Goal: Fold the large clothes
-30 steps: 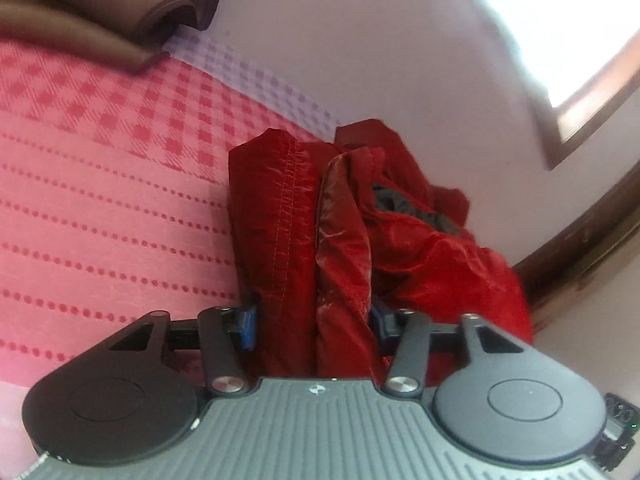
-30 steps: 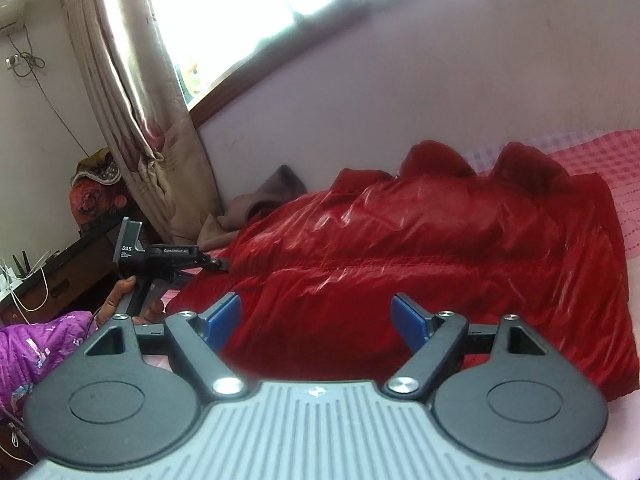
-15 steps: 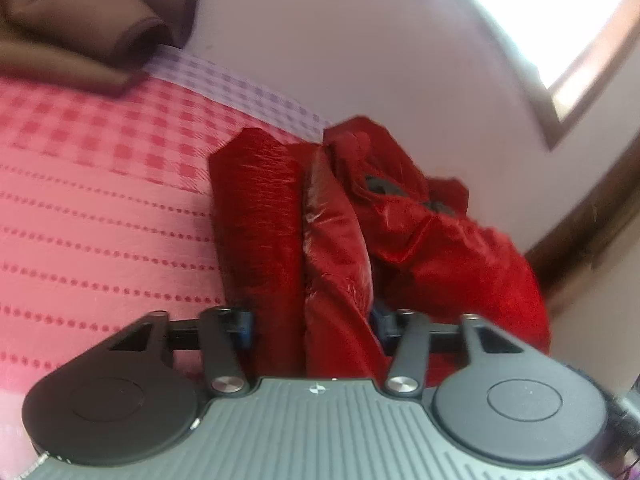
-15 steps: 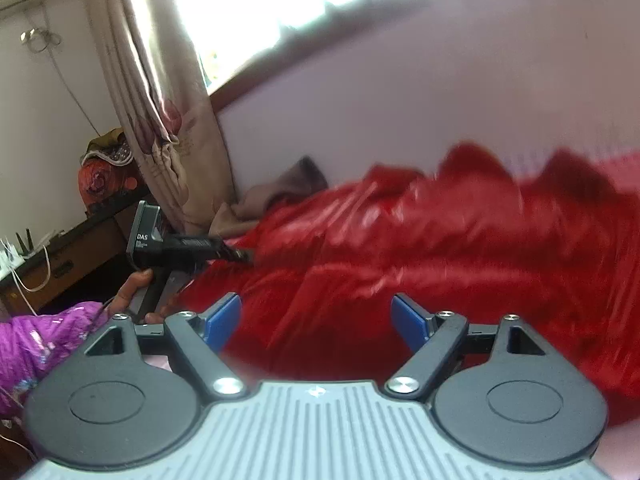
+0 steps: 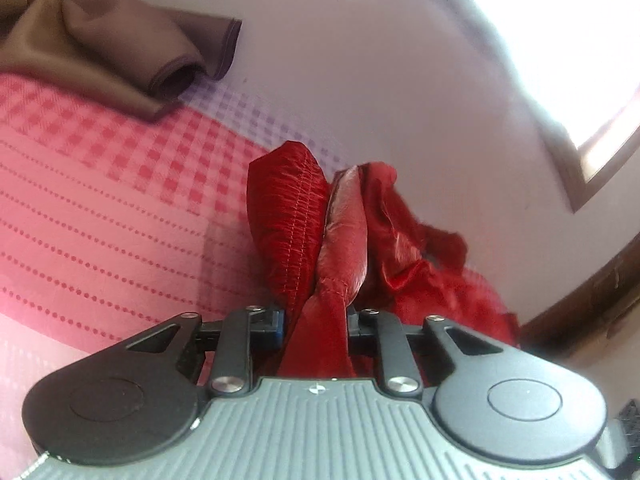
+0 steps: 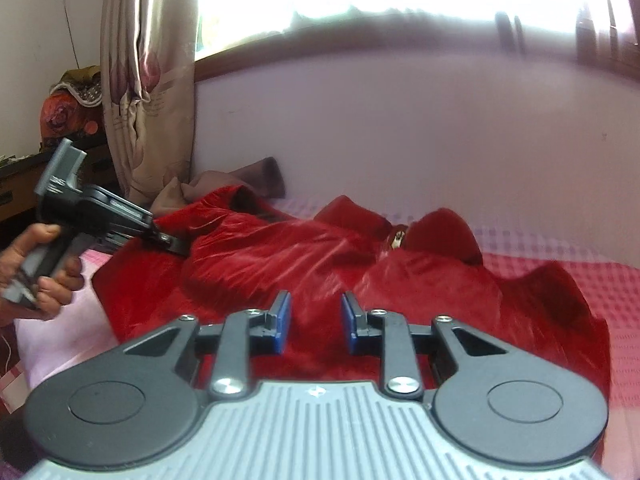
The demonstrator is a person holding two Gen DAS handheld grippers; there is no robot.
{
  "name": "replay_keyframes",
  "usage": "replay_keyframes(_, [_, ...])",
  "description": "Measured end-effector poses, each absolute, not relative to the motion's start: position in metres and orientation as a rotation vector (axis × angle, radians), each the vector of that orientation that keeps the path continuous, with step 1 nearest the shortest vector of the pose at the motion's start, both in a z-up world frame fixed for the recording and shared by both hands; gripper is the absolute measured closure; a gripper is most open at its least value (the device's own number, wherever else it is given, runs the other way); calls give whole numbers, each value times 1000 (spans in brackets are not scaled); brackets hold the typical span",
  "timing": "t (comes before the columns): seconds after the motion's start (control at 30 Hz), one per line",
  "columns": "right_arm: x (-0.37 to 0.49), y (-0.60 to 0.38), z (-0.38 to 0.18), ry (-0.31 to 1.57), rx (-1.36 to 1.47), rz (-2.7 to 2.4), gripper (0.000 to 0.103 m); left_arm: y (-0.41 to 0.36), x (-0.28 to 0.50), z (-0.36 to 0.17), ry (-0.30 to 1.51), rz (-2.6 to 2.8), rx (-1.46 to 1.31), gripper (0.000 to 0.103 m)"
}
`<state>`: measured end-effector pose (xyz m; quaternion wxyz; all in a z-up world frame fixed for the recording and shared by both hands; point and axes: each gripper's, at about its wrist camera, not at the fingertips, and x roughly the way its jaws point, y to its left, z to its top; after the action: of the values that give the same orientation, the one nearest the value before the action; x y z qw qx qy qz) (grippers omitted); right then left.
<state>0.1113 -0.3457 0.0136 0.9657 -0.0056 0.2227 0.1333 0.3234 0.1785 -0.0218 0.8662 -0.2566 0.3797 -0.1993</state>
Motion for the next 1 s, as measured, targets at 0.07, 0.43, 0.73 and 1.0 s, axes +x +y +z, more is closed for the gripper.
replay_keyframes(0.07, [128, -346, 10, 459, -40, 262, 84, 171, 318, -4, 784, -410, -523, 80])
replay_keyframes(0.43, [186, -364, -23, 556, 134, 233, 93, 58, 281, 95, 749, -499, -402, 80])
replay_keyframes(0.73, [199, -431, -54, 620, 632, 303, 95, -104, 256, 113, 660, -592, -166, 78])
replay_keyframes(1.0, [110, -487, -52, 505, 747, 295, 92, -155, 245, 94, 634, -626, -110, 78])
